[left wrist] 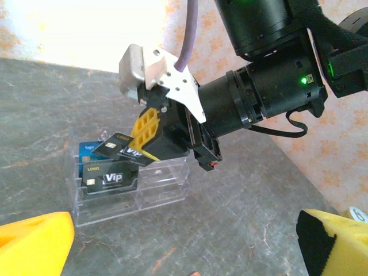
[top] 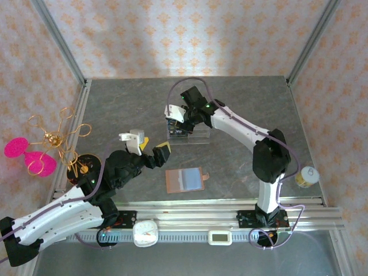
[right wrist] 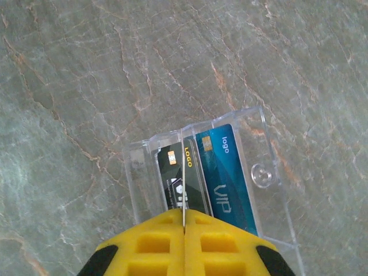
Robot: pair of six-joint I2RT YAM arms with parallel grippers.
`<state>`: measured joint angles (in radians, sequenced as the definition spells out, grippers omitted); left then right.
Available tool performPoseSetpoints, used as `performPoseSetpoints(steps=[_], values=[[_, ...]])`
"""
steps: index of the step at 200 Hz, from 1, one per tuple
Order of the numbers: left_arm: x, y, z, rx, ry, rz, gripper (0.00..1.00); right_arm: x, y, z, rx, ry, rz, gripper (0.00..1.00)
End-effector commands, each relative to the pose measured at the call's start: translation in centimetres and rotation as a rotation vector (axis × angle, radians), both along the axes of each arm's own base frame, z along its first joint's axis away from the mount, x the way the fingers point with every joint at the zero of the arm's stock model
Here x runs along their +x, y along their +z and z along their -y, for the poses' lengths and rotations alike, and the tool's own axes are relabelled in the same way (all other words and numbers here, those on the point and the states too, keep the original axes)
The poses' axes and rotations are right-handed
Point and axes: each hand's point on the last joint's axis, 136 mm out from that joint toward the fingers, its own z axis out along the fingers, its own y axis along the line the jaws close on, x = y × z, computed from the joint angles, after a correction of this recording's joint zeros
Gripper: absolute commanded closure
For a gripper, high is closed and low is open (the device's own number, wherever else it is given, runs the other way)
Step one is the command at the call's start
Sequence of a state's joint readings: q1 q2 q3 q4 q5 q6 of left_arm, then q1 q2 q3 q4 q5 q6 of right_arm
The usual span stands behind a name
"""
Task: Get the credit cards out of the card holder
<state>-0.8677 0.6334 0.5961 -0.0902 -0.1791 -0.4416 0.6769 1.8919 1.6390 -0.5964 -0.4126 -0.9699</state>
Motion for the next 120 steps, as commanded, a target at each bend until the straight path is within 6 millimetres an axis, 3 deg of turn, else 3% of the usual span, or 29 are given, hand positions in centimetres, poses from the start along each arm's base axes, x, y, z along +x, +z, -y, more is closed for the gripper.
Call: performPoseSetpoints(steps=[1, 120], values=[[0.4, 1.8, -1.4, 0.022, 0.059, 0.054, 0.01, 0.0, -0.6, 0.4, -0.072, 0.09, 0.015, 1.0], [1.3, 0.2, -1.5, 0.085, 0.082, 0.024, 0.01, 2.0, -4.1, 0.1, -0.181, 0.099, -0.001, 1.0]])
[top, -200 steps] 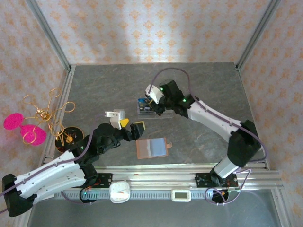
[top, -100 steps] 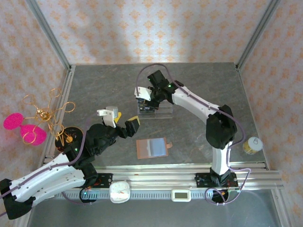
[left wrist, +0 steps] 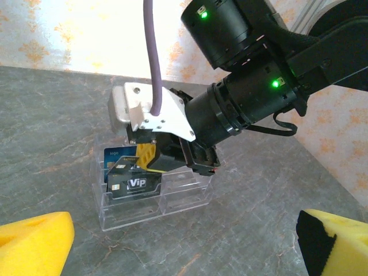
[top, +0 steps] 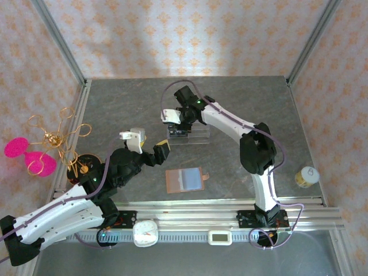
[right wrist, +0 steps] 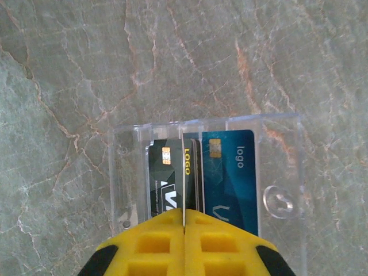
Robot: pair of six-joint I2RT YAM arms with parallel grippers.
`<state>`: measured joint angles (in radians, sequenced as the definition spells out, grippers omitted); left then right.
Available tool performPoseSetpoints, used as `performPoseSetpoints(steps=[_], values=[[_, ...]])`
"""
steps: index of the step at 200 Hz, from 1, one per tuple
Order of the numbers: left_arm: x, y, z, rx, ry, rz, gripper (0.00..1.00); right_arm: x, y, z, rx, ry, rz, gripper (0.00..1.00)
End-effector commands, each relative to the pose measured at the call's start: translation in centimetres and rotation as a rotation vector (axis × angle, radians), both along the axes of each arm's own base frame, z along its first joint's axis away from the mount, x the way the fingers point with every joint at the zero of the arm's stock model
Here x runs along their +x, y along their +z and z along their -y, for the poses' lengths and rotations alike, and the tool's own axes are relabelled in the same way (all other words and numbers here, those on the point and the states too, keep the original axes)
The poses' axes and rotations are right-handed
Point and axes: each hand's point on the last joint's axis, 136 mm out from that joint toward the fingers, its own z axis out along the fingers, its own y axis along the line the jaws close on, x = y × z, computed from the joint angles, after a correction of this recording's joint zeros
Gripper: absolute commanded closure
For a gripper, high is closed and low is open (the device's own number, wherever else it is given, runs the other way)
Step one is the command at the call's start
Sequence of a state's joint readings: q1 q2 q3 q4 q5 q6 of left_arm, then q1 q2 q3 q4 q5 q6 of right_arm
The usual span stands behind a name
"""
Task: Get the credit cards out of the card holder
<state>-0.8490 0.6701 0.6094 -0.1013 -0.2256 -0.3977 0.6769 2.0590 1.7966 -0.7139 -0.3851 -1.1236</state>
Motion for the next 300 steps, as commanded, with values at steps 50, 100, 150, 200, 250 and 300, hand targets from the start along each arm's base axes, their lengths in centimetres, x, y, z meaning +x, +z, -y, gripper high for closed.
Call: performPoseSetpoints(steps=[50, 100, 150, 200, 250, 300], values=[[0.2, 0.6, -1.0, 0.013, 0.03, 0.016, 0.01, 0.8, -1.9, 1.4, -0.083, -0.046, 0.004, 1.0], [0.2, 0.5, -1.0, 0.005, 0.026, 0.015, 0.01, 0.6, -2.7, 1.2, -0.094, -0.043, -0.003, 1.0], [0.2, 0.4, -0.9, -0.002, 0.021, 0.008, 0.01, 0.5, -3.9, 1.0, -0.111, -0.045, -0.003, 1.0], [0.2, 0.2, -0.6, -0.015, 0.01, 0.008, 0.01, 0.8, -2.2, -0.4, -0.052, -0.062, 0.031, 0.69], [0.3, 1.0, 0.1, -0.06, -0.016, 0.034, 0.01, 0.4, 4.1, -2.1, 0.143, -0.121, 0.026, 0.48], [2.6, 1.9, 1.5, -0.034, 0.018, 0.093, 0.01, -0.9, 11.7, -1.7, 0.535, -0.344, 0.037, 0.31]])
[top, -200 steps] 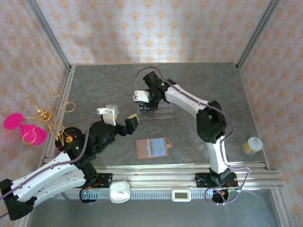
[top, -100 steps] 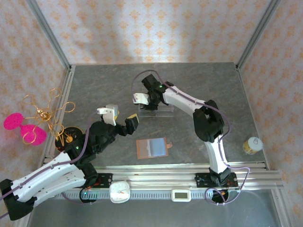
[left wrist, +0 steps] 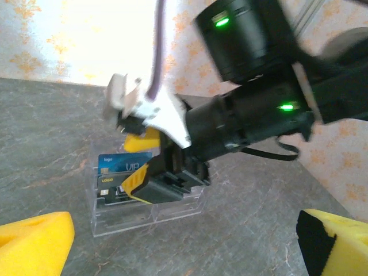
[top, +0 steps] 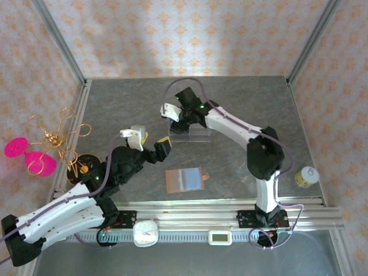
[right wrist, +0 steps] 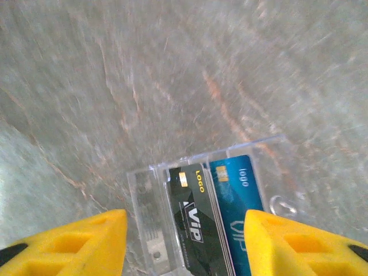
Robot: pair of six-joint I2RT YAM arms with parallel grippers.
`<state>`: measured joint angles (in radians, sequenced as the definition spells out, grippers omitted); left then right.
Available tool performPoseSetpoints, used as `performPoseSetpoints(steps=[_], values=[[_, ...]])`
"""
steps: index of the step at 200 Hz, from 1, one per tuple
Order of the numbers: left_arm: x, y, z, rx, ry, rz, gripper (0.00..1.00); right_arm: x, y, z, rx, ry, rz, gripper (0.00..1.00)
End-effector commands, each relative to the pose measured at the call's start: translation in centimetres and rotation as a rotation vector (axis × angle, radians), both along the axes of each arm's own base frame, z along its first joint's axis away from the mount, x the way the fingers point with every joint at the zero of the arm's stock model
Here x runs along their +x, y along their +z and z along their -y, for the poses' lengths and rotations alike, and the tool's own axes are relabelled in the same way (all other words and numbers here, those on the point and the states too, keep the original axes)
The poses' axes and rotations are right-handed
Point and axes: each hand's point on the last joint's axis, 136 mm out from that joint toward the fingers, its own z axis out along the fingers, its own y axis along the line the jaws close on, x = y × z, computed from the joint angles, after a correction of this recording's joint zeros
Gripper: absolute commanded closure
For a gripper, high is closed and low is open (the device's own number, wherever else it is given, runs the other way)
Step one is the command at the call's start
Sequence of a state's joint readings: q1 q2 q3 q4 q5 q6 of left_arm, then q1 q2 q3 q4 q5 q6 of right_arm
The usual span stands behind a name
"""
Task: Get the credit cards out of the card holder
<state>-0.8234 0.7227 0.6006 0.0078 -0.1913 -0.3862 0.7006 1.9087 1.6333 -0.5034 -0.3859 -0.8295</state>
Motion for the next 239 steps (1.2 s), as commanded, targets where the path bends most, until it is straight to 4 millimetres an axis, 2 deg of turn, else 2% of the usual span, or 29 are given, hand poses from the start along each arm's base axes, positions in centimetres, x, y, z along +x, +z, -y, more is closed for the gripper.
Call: performPoseSetpoints(steps=[1, 16, 26, 41, 61, 65, 71, 73, 76, 92, 108, 110, 119, 133, 157, 172, 196, 219, 239], values=[[1.6, 1.3, 0.6, -0.002, 0.031, 0.064, 0.01, -0.3, 7.9, -0.6, 0.326, -0.145, 0.056, 0.31], [3.4, 0.5, 0.0, 0.019, 0.116, 0.065, 0.01, -0.5, 10.6, 0.2, 0.497, -0.25, 0.051, 0.31], [4.8, -0.4, -0.5, 0.026, 0.161, 0.063, 0.01, -0.5, 11.7, 1.3, 0.597, -0.351, 0.035, 0.28], [6.8, -2.1, -2.5, 0.044, 0.271, 0.04, 0.01, -0.5, 13.3, 3.5, 0.758, -0.511, 0.013, 0.26], [8.6, -3.8, -5.2, 0.166, 0.383, 0.066, 0.01, -1.9, 13.5, 6.2, 0.917, -0.643, -0.059, 0.2], [8.9, -4.2, -5.7, 0.2, 0.401, 0.072, 0.01, -2.1, 13.6, 6.8, 0.944, -0.668, -0.06, 0.12], [9.5, -4.8, -6.2, 0.248, 0.415, 0.069, 0.01, -2.3, 13.0, 7.9, 0.971, -0.729, -0.069, 0.08], [9.7, -5.1, -6.5, 0.266, 0.42, 0.066, 0.01, -2.3, 13.2, 8.3, 0.984, -0.747, -0.068, 0.03], [10.0, -5.5, -6.8, 0.288, 0.429, 0.058, 0.01, -2.4, 12.9, 8.8, 0.992, -0.774, -0.071, 0.0], [11.6, -7.9, -9.9, 0.368, 0.528, -0.009, 0.0, -2.7, 11.6, 11.5, 1.005, -0.898, -0.049, 0.0], [12.2, -9.2, -12.9, 0.415, 0.596, -0.031, 0.0, -3.3, 10.4, 13.7, 0.995, -0.992, -0.034, 0.0], [12.3, -9.2, -13.3, 0.416, 0.609, -0.029, 0.0, -3.5, 11.0, 14.3, 1.014, -1.008, -0.022, 0.0], [12.4, -9.6, -15.3, 0.415, 0.656, -0.034, 0.0, -3.9, 11.2, 16.3, 1.046, -1.081, 0.012, 0.0], [12.6, -9.7, -16.7, 0.432, 0.677, -0.022, 0.0, -4.8, 11.9, 19.1, 1.1, -1.157, 0.082, 0.0], [12.6, -10.4, -19.5, 0.507, 0.759, -0.017, 0.0, -6.3, 14.2, 21.4, 1.146, -1.141, 0.186, 0.0], [13.2, -11.5, -20.2, 0.459, 0.734, -0.018, 0.0, -6.5, 14.7, 23.5, 1.135, -1.227, 0.246, 0.0], [13.6, -13.2, -20.6, 0.477, 0.712, 0.014, 0.0, -7.1, 14.0, 26.6, 1.096, -1.339, 0.327, 0.0], [14.0, -13.4, -20.7, 0.43, 0.662, 0.056, 0.0, -8.1, 13.9, 28.1, 1.08, -1.333, 0.385, 0.0], [14.2, -13.9, -21.7, 0.35, 0.625, 0.047, 0.0, -9.2, 14.0, 29.8, 1.089, -1.357, 0.452, 0.0]])
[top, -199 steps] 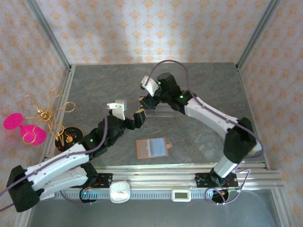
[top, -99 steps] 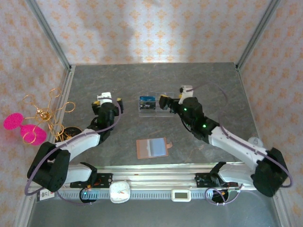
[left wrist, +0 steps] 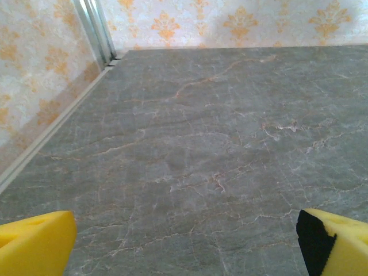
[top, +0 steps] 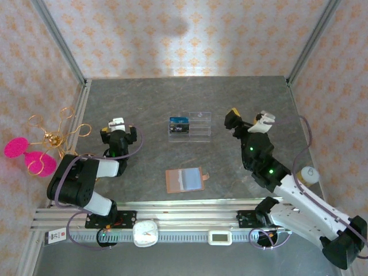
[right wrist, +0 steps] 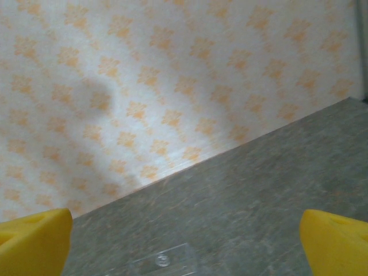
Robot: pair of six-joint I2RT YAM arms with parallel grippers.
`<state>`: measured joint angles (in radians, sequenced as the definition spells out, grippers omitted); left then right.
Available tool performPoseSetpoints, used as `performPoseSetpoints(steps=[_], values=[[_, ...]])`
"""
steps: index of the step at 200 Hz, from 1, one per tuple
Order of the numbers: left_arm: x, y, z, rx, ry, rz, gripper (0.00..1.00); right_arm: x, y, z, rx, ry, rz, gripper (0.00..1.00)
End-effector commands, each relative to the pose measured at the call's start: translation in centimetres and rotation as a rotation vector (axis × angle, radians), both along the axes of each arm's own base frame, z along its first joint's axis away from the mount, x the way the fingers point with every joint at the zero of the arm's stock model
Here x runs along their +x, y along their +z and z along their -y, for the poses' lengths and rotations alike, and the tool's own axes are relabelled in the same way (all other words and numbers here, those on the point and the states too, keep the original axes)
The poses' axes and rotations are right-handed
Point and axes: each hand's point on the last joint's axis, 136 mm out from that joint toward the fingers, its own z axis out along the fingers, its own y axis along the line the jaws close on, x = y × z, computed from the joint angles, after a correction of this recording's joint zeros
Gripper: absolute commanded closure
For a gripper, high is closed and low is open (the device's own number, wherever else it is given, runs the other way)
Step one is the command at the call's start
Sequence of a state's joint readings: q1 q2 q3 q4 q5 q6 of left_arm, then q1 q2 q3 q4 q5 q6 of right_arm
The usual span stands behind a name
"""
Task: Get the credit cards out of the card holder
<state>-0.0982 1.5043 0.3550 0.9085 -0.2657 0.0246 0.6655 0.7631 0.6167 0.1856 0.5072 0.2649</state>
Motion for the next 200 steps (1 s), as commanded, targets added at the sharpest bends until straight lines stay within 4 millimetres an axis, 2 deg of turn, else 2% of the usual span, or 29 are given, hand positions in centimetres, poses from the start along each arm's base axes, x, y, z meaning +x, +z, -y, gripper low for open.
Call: performPoseSetpoints(steps=[1, 20, 30, 39, 52, 64, 73, 86, 93, 103, 110, 127, 156, 200], values=[[1.3, 2.8, -0.2, -0.088, -0.09, 0.151, 0.0, -1.2, -0.1, 3.0, -0.053, -0.12, 0.025, 0.0], [0.9, 3.1, -0.2, -0.12, -0.132, 0.181, 0.0, -2.3, -0.4, 5.2, -0.039, -0.213, 0.065, 0.0], [-0.4, 2.7, -0.1, -0.122, -0.134, 0.204, 0.0, -2.7, -0.7, 5.9, -0.065, -0.239, 0.083, 0.0], [-1.5, 3.8, 0.0, -0.106, -0.146, 0.311, 0.0, -3.0, -1.1, 6.5, -0.095, -0.264, 0.092, 0.0], [-0.5, 2.1, -0.2, -0.123, -0.122, 0.188, 0.0, -3.3, -1.9, 6.9, -0.149, -0.28, 0.106, 0.0], [-1.0, 3.3, -0.4, -0.109, -0.118, 0.278, 0.0, -3.5, -2.5, 7.8, -0.176, -0.322, 0.104, 0.0], [-1.3, 2.9, -1.2, -0.113, -0.058, 0.253, 0.01, -3.5, -3.0, 8.5, -0.202, -0.351, 0.097, 0.0], [-2.2, 2.9, -2.5, -0.095, 0.059, 0.264, 0.01, -3.3, -4.1, 10.2, -0.216, -0.414, 0.08, 0.0], [-2.8, 3.7, -2.9, -0.086, 0.097, 0.319, 0.01, -3.0, -5.0, 11.0, -0.231, -0.437, 0.064, 0.0], [-2.9, 3.9, -2.8, -0.093, 0.088, 0.325, 0.01, -2.6, -6.1, 12.0, -0.249, -0.451, 0.045, 0.0], [-2.7, 3.3, -2.6, -0.093, 0.078, 0.289, 0.01, -2.3, -7.1, 12.7, -0.265, -0.463, 0.029, 0.0], [-2.4, 3.4, -2.3, -0.082, 0.059, 0.293, 0.01, -1.6, -9.3, 14.7, -0.221, -0.499, 0.013, 0.0], [-2.2, 3.3, -2.2, -0.082, 0.052, 0.282, 0.01, 0.2, -11.9, 15.3, -0.187, -0.443, 0.014, 0.0], [-2.2, 3.3, -2.2, -0.083, 0.051, 0.281, 0.01, 3.9, -14.5, 12.9, -0.263, -0.304, -0.025, 0.0]])
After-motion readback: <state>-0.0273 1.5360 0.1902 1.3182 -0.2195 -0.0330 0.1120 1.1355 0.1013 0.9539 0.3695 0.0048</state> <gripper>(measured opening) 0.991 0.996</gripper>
